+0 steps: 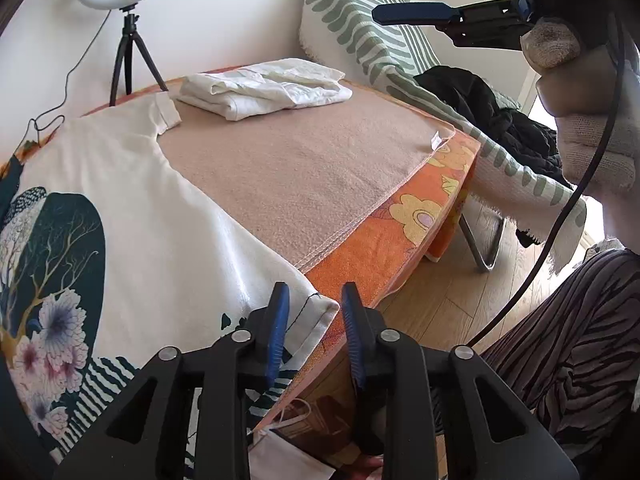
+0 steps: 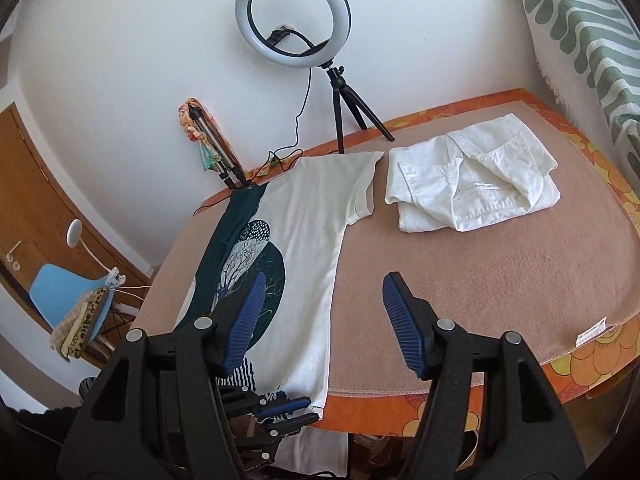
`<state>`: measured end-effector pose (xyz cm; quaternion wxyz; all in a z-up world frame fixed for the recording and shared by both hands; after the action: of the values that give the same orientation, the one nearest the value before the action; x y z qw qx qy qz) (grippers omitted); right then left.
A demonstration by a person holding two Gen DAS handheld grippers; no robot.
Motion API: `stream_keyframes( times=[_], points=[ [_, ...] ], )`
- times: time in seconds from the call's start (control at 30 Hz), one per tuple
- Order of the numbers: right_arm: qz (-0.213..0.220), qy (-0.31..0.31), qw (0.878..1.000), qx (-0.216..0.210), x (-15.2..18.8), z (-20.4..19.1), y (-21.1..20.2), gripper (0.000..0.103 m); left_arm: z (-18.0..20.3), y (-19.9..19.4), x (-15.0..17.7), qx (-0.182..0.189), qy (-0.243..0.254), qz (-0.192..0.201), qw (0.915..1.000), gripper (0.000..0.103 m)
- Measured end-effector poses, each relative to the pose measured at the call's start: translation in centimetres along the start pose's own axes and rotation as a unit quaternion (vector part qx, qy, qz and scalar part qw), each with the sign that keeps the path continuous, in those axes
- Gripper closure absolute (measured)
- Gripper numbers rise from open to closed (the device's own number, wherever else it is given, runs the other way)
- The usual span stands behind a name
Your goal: Fold small clothes
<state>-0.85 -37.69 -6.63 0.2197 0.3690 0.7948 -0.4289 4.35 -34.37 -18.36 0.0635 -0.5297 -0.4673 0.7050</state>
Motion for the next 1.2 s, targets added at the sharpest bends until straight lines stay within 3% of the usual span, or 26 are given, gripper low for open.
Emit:
stream_keyframes(
  times=[0.03,0.2,0.27,0.33,0.43,0.57,0.77,1.2],
  points=[
    [-0.002,0.002,1.0,0.001,-0.3,0.2,0.2,0.039,0.1,0.1,0.1,-0.005,0.008,-0.002,0.9999,0.055],
    [-0.029,0.0,0.999,-0.016,-2.6,0.3,2.9,0.039,0.4,1.2,0.6,-0.034,0.042,-0.018,0.9983,0.055],
    [-0.034,-0.009,0.999,-0.014,-3.9,0.2,4.6,0.039,0.3,1.2,0.5,-0.036,0.042,-0.012,0.9984,0.065],
    [-0.044,-0.027,0.999,-0.012,-5.3,0.0,6.7,0.039,-0.3,1.1,0.4,-0.034,0.03,-0.003,0.999,0.089],
    [-0.068,-0.034,0.997,-0.02,-7.2,-0.5,10.3,0.039,-1.7,1.0,0.3,-0.005,-0.018,0.009,0.9998,0.097],
    [-0.089,-0.033,0.995,-0.015,-9.9,-1.0,15.5,0.039,-2.7,0.1,0.2,0.03,-0.082,0.032,0.9957,0.098],
    [-0.104,-0.05,0.992,0.058,-14.0,0.6,23.9,0.039,-4.2,-2.2,-0.8,0.038,-0.126,0.071,0.9887,0.098],
    [-0.119,-0.017,0.984,0.134,-19.6,5.2,35.8,0.039,-6.6,-2.9,-0.1,0.062,-0.199,0.087,0.9742,0.098]
  ],
)
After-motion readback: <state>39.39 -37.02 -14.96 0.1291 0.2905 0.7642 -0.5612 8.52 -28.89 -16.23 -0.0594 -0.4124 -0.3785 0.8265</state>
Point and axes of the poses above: each gripper's, at about its wrist camera, not at the fingertips, and y roughly the way its jaws point, z to its right, x to its underside, the point moved 9 cm from there along y, roughly the way its jaws point, and after that the axes turned 10 degrees about y, right-handed, at the moved point
